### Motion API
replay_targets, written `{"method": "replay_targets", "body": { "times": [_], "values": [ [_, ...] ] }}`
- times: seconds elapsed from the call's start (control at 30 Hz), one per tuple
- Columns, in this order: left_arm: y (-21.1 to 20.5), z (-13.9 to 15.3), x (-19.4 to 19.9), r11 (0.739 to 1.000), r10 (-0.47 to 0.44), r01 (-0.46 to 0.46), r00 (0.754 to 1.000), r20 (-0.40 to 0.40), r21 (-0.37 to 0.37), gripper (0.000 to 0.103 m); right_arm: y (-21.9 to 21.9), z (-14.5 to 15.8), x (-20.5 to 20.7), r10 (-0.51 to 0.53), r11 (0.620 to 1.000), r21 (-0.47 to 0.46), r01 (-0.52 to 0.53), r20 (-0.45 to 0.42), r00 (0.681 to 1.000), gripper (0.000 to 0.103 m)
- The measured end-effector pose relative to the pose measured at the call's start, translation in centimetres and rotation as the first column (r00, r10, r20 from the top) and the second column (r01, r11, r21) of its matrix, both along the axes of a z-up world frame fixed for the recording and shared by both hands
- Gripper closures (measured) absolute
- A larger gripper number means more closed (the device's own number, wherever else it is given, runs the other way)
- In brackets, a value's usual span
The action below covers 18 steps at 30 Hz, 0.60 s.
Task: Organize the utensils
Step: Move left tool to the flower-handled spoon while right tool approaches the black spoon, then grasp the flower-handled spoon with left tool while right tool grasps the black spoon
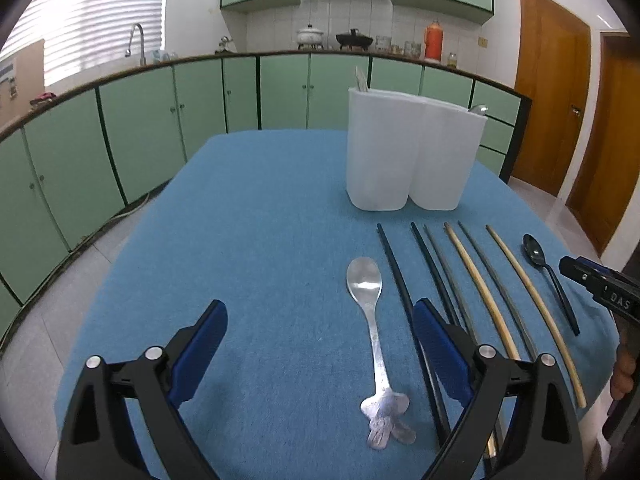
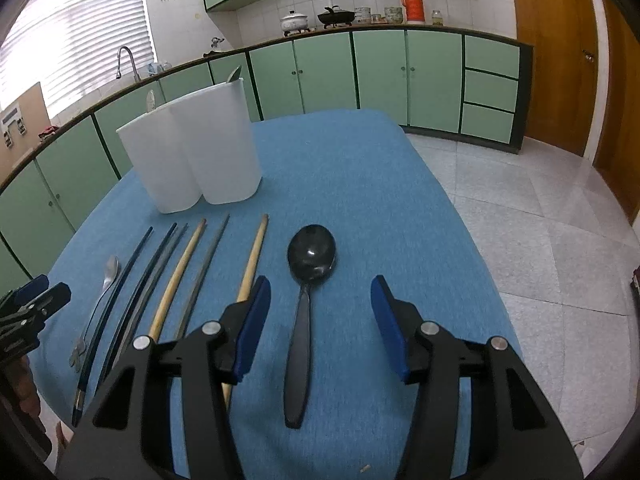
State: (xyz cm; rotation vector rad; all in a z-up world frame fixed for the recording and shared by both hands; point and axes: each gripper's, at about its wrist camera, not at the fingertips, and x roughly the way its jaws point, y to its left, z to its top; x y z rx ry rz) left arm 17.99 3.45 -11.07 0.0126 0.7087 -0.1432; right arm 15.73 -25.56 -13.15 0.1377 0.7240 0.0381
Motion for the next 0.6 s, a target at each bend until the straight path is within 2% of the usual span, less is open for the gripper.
{"method": "replay_targets", "body": {
  "times": [0.13,0.2,0.3,0.4,0.53,0.6],
  "values": [
    [-1.3,-0.3,1.7,0.999,0.006,-0.005,0.999,-0.037,0.038,0.018,-0.1,0.1,0.1,0.001,1.000,-0.005,-0.001,0.003,1.000,0.052],
    [-1.9,-0.6,2.7,0.998,0.014,-0.010,0.998,-0.058,0.059,0.027,-0.1,0.2,0.2,0.001,1.000,-0.001,-0.001,0.007,1.000,0.052],
    [-2.6,-1.2,4.3,0.998,0.008,-0.002,0.994,-0.107,0.060,0.034,-0.4,0.4,0.3,-0.002,1.000,0.000,0.002,0.010,1.000,0.052],
    [-2.9,-1.8,5.2,0.999,-0.001,0.007,0.989,-0.151,0.040,0.038,-0.6,0.4,0.3,-0.003,1.000,0.004,0.003,0.015,1.000,0.052],
    [-2.9,-2.3,5.8,0.999,0.003,0.003,0.986,-0.164,0.041,0.041,-0.8,0.6,0.3,-0.002,1.000,0.007,0.002,0.023,1.000,0.052],
    [-2.9,-2.3,5.9,0.999,-0.001,0.007,0.986,-0.164,0.038,0.050,-0.8,0.6,0.4,-0.004,1.000,0.009,0.003,0.026,1.000,0.052]
  ]
}}
